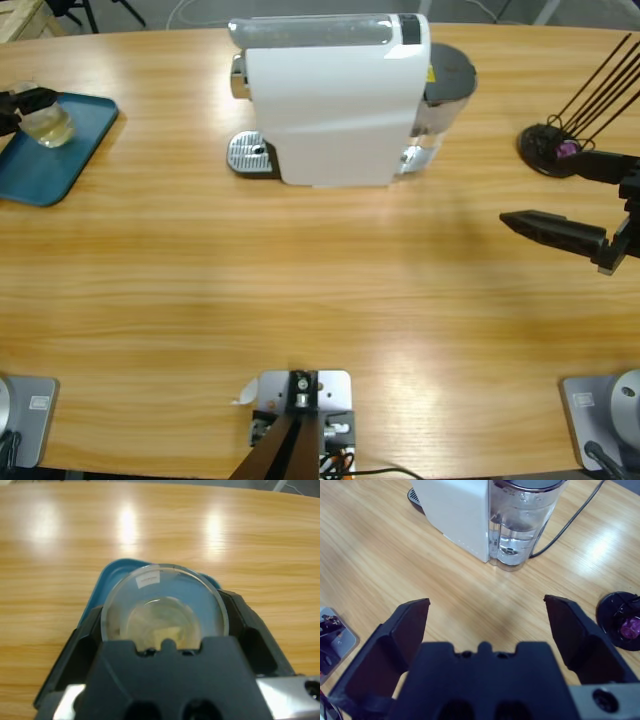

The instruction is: Pour coffee

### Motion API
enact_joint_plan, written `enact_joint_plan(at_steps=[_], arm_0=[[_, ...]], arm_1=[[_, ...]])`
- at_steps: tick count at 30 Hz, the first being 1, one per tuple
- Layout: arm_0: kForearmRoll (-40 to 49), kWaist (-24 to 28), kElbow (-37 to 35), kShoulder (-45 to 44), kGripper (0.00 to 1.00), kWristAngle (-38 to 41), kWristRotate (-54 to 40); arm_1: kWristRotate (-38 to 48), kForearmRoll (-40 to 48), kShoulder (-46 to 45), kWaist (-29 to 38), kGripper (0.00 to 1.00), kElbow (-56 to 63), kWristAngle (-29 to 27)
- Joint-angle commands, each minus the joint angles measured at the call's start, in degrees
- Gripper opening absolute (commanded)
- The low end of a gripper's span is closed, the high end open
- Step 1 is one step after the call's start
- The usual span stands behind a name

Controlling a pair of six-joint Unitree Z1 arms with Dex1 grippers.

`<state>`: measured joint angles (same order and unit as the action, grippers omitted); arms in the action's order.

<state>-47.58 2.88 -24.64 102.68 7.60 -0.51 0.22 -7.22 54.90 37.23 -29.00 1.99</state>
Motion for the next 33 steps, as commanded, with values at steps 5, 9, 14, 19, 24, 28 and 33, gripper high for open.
enact_joint_plan(at_steps=[5, 9, 14, 19, 24, 28, 33], arm_0=[[-10.6, 0.8, 4.3, 9.0, 0.951, -0.8, 4.0], [-10.7, 0.8, 5.2, 6.7, 0.996, -2.5, 4.1], [-10.7, 0.8, 6.7, 3.0, 0.996, -3.3, 4.0], [-8.8, -0.7, 8.3, -7.3, 0.996, -3.5, 4.1], [15.7, -6.5, -0.3, -29.1, 1.000, -3.4, 4.1], [42.6, -18.2, -15.2, -36.1, 1.000, -3.2, 1.8], [53.4, -36.7, -17.5, -34.8, 0.995, -0.9, 0.7]], arm_1=[[-0.6, 0.1, 1.3, -0.9, 1.000, 1.8, 0.6], [-0.6, 0.1, 1.3, -0.9, 1.000, 1.8, 0.5], [-0.7, 0.0, 1.3, -0.9, 1.000, 1.8, 0.5], [-0.6, -0.1, 1.3, -0.9, 1.000, 1.8, 0.4], [-0.6, -0.1, 1.3, -0.9, 1.000, 1.7, 0.5], [-0.6, -1.2, 1.1, -0.9, 1.000, 0.9, 0.6], [-0.6, -5.4, 2.1, -0.9, 1.000, -1.8, 1.8]])
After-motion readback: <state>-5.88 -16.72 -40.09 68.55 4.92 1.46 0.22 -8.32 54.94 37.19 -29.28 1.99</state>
